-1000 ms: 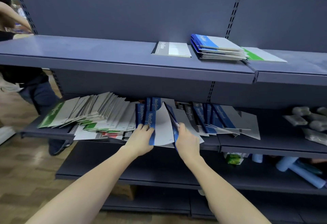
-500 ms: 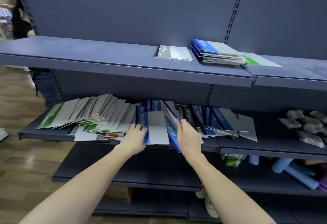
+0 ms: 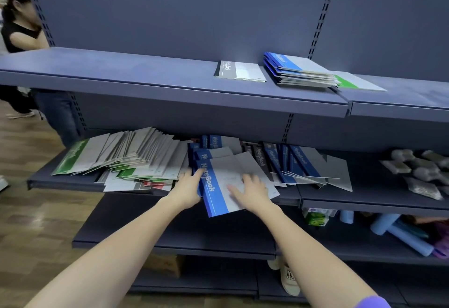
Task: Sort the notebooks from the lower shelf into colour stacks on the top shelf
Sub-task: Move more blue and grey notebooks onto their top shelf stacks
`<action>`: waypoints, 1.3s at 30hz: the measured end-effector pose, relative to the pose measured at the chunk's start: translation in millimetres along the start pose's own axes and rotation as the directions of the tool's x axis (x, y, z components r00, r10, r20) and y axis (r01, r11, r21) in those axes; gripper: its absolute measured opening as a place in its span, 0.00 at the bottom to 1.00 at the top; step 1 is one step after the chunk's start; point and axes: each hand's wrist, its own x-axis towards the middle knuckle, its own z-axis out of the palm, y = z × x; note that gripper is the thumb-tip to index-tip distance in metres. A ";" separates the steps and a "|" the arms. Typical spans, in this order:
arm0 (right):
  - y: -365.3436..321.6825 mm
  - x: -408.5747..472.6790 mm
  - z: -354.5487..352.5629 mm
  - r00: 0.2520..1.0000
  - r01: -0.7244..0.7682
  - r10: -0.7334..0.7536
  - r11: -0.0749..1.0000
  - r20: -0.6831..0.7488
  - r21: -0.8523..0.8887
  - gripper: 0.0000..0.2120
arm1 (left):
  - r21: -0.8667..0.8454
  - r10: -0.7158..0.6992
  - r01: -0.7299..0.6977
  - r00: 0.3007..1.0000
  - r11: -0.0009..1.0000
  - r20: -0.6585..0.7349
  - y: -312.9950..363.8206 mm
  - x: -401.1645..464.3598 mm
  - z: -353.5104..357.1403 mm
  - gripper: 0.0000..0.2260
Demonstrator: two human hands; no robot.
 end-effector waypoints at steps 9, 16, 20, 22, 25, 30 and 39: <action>-18.1 9.7 -4.0 0.967 -0.255 0.244 0.908 0.075 0.333 0.15 | 0.028 0.026 -0.028 0.997 0.999 0.070 14.5 -6.1 -13.9 0.37; -30.8 13.2 -10.2 0.913 -0.409 0.354 0.796 0.204 0.446 0.21 | -0.009 0.149 -0.149 0.987 0.989 0.055 10.2 -6.5 -18.0 0.29; -33.0 17.0 -9.4 0.887 -0.460 0.393 0.716 0.242 0.525 0.24 | -0.032 0.107 -0.109 0.993 0.994 -0.051 14.9 3.1 -15.2 0.19; -34.4 18.9 -10.4 0.884 -0.467 0.378 0.664 0.277 0.584 0.26 | -0.052 0.059 -0.062 0.996 0.997 -0.069 21.8 7.1 -15.4 0.17; -35.9 24.4 -11.4 0.899 -0.432 0.358 0.635 0.252 0.640 0.31 | -0.037 0.011 -0.014 0.997 0.999 -0.080 27.9 13.8 -15.6 0.16; -37.6 31.1 -23.8 0.927 -0.355 0.337 0.633 0.168 0.688 0.32 | -0.041 0.027 -0.031 0.996 0.999 -0.091 29.8 24.9 -17.1 0.14; -21.6 31.6 -48.5 0.896 -0.397 0.405 0.549 0.181 0.736 0.25 | -0.332 0.063 -0.145 0.967 0.932 -0.248 62.7 33.8 -28.4 0.16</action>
